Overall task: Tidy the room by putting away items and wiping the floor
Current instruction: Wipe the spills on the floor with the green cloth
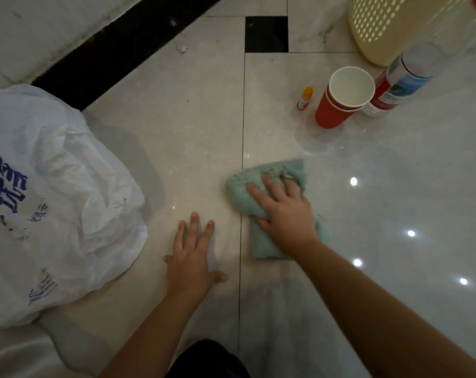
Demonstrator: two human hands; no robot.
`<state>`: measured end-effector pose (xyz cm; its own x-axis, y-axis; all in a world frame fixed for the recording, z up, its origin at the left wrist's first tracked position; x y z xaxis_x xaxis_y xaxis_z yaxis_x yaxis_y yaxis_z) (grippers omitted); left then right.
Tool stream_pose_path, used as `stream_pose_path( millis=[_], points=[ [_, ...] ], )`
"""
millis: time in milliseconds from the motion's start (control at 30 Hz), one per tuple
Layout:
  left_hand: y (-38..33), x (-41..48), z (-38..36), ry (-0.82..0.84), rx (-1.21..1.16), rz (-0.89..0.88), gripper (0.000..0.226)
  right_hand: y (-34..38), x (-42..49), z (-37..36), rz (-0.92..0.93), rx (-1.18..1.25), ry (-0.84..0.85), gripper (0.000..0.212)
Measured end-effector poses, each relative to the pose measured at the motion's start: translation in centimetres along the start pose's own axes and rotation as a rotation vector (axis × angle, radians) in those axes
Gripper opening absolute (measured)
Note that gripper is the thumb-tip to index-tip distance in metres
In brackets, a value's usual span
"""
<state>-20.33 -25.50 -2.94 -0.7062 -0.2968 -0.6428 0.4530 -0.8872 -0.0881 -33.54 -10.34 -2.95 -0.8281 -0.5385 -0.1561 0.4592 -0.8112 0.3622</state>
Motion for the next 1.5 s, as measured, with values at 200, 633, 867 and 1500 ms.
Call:
stream_pose_path(
  millis=[200,633,867,1500],
  points=[
    [-0.2,0.0,0.1,0.001,-0.014,0.004,0.112,-14.2,-6.7,5.0,-0.514,0.049,-0.170,0.057],
    [1.1,-1.9,-1.1,-0.032,0.055,-0.019,0.103,2.7,-9.2,-2.2,-0.279,-0.075,0.063,0.067],
    [5.0,-5.4,-3.0,0.042,0.061,0.022,0.101,-1.2,-18.7,-1.3,-0.680,0.098,0.019,0.063],
    [5.4,-5.2,-2.3,0.212,0.138,-0.056,0.100,1.8,-16.9,-2.7,-0.304,0.076,0.055,0.075]
  ],
)
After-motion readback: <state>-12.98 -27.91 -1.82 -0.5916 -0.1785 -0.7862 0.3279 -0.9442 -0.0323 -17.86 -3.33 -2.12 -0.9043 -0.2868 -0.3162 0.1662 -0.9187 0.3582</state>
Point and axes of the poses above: each hand's wrist, its own x-axis towards the middle knuckle, its own z-axis out of the back of the hand, y = z × x, the point moved 3 cm from there along x, towards the middle knuckle, and after that the axes turned 7 degrees about x, right-handed, at the moved point
